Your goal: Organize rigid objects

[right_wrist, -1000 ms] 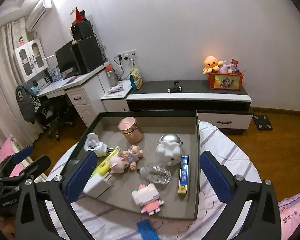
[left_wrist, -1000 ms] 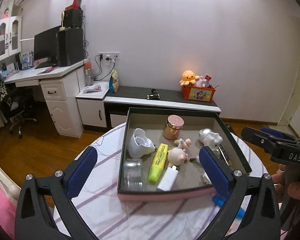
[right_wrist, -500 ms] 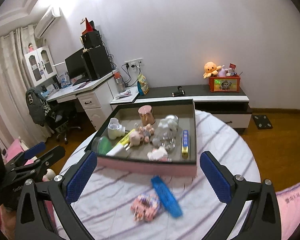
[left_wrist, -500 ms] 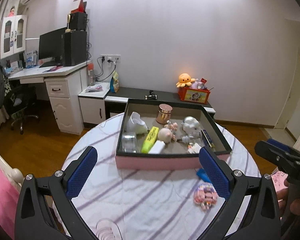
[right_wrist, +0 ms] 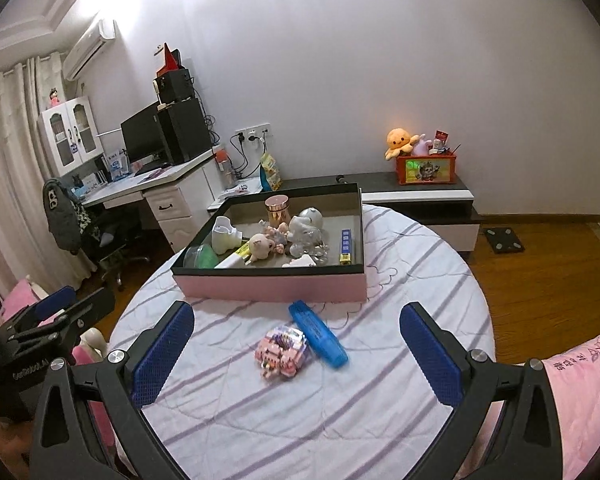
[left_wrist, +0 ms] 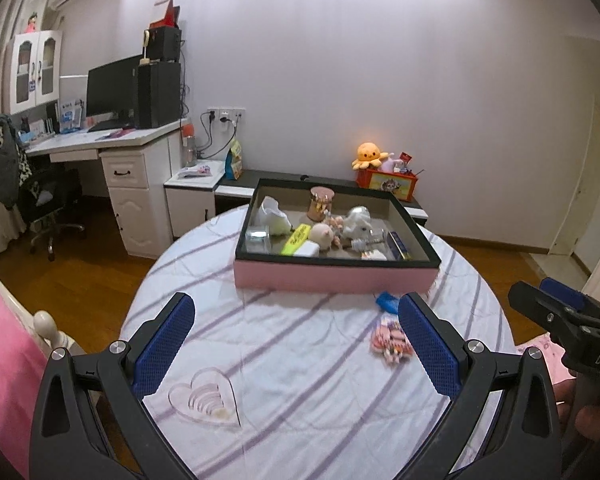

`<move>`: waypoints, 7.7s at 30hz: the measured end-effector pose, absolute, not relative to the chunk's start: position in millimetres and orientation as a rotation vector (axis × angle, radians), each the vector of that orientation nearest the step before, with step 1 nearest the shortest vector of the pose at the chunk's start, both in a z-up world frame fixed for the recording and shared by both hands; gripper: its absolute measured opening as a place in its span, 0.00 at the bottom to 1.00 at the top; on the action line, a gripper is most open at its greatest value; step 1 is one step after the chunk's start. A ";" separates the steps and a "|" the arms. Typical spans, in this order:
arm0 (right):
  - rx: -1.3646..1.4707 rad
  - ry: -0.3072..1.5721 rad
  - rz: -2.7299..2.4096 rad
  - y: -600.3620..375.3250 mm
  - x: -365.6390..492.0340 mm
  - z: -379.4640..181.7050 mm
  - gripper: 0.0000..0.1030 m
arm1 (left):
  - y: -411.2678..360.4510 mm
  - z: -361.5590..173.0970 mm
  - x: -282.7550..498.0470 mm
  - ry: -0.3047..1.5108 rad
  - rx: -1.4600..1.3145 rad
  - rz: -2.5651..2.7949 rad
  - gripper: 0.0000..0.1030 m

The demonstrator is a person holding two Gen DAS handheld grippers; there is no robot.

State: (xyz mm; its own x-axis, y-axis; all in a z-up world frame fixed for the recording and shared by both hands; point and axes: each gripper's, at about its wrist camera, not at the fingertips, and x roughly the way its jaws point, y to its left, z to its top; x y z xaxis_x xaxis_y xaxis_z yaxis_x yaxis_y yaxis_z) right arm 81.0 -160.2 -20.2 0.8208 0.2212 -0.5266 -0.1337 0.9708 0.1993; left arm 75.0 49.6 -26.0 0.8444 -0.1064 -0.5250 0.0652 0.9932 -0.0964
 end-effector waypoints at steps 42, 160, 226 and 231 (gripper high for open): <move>0.134 0.780 0.074 -210.6 126.2 -98.5 1.00 | -67.5 -150.0 185.0 0.921 0.077 -0.256 0.91; 0.120 0.598 0.181 -153.4 137.2 7.6 1.00 | 38.3 17.9 116.7 0.484 0.000 -0.126 1.00; 0.041 0.459 0.063 -127.4 -3.7 16.3 1.00 | 58.0 15.1 -17.4 0.467 -0.039 -0.038 1.00; 0.045 0.458 0.057 -130.0 -1.9 15.7 1.00 | 60.3 15.7 -15.9 0.467 -0.054 -0.047 1.00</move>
State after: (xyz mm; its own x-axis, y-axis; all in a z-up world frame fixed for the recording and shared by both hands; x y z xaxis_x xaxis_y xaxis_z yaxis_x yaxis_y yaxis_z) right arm -1.9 -130.0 15.7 0.8952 0.0655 -0.4408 -0.0453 0.9974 0.0562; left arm -15.9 60.3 15.7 0.8917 -0.0581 -0.4489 0.0331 0.9974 -0.0633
